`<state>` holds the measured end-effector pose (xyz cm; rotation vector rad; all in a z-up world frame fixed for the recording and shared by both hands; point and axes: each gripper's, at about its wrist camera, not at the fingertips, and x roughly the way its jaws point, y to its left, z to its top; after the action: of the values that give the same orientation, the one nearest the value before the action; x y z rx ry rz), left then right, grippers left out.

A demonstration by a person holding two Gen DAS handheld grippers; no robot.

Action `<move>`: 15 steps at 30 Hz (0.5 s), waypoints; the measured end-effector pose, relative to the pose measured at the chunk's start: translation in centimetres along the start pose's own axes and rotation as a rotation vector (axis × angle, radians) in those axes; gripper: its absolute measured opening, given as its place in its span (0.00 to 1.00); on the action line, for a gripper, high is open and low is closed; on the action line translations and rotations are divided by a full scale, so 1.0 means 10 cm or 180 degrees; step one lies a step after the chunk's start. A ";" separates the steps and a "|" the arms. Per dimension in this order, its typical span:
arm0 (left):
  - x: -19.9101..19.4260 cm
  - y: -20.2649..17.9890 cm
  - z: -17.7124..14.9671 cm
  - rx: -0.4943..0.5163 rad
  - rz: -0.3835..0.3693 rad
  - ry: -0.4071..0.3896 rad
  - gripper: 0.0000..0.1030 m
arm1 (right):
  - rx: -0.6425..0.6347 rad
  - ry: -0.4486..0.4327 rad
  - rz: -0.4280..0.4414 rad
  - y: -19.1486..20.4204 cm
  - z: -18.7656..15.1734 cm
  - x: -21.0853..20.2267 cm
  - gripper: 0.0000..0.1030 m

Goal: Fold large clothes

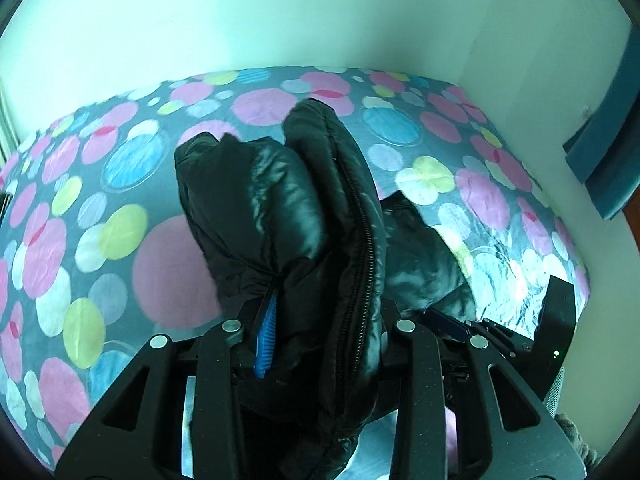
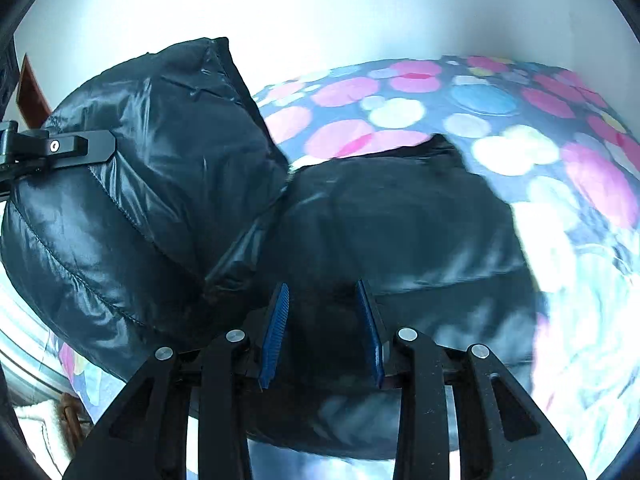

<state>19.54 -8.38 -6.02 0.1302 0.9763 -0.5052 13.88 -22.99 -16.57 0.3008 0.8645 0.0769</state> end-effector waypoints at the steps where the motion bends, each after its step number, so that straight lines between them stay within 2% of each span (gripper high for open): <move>1: 0.05 -0.11 0.01 0.0046 0.0018 0.0008 0.33 | 0.0047 0.0001 0.0011 -0.08 -0.01 -0.04 0.33; 5: 0.31 -0.49 0.04 0.0165 0.0056 0.0088 0.33 | 0.0124 -0.0014 -0.0052 -0.31 -0.04 -0.17 0.34; 11: 0.72 -1.01 -0.03 0.0320 0.0285 0.0175 0.33 | 0.0279 -0.0025 -0.0142 -0.71 -0.13 -0.37 0.35; 15: 0.90 -1.24 -0.12 0.0392 0.0447 0.0147 0.33 | 0.0412 -0.0043 -0.0158 -0.94 -0.24 -0.51 0.35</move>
<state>16.97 -22.04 -12.57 0.3199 0.9735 -0.4345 8.29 -32.38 -17.00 0.4002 0.8647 -0.0274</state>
